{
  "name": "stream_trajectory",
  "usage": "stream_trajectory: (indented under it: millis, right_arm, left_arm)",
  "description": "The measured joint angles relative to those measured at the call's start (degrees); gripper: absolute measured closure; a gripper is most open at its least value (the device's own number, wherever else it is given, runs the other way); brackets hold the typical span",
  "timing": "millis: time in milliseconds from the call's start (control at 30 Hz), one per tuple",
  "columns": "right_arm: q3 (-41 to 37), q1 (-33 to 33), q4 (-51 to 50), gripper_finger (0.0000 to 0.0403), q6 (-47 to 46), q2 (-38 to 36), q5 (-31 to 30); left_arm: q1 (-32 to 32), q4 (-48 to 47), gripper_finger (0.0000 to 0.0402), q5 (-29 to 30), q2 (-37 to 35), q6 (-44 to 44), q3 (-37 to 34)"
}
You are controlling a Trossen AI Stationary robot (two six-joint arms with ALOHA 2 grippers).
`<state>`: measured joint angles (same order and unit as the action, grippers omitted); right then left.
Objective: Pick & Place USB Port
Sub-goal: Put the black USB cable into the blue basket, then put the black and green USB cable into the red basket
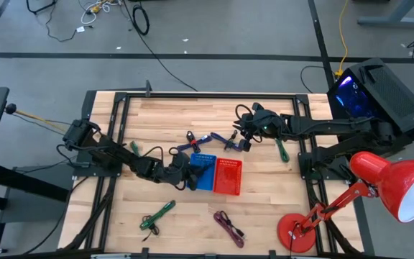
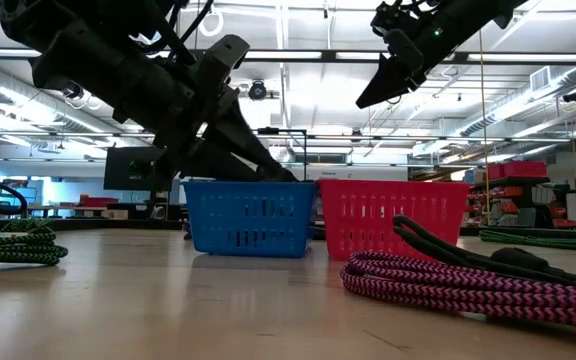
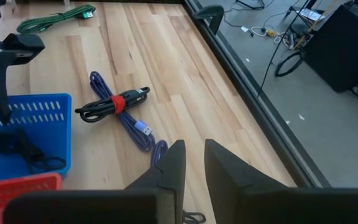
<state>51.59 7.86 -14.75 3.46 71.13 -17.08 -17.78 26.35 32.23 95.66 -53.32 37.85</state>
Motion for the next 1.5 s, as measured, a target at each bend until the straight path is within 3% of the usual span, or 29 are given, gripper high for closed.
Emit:
stream_trajectory:
  millis: [233, 367, 467, 633, 900, 1167, 1500]
  right_arm:
    - [0.0, 0.0, 0.0, 0.0341, -0.1, 0.0, 0.0]
    - [0.0, 0.0, -2.0, 0.0341, -4.6, 0.0, 0.0]
    - [0.1, 0.5, -8.8, 0.0341, -7.9, 0.0, -0.5]
    - [0.1, 1.2, -24.1, 0.0341, -16.2, 0.0, -6.3]
    - [-1.8, 1.0, -39.9, 0.0334, -28.7, 0.0, -3.2]
    - [-15.6, 0.9, -40.9, 0.0267, -37.6, 0.0, 3.7]
    - [-19.3, 0.9, -39.8, 0.0168, -41.2, 0.0, 3.9]
  left_arm:
    - [0.7, 0.2, 0.0221, 1.0, 0.0, 2.9, 0.0]
    - [2.0, 3.0, 0.0201, 1.1, 0.0, 7.4, 0.0]
    - [3.2, 3.8, 0.0193, 1.0, -0.8, 11.4, 0.0]
    - [5.2, 3.8, 0.0191, -0.9, -3.0, 18.0, 0.0]
    - [7.4, 3.6, 0.0191, -4.7, -6.3, 25.5, 0.0]
    - [8.5, 3.0, 0.0191, -9.8, -6.5, 27.1, 0.0]
    - [8.6, 2.9, 0.0191, -10.0, -6.5, 27.1, 0.0]
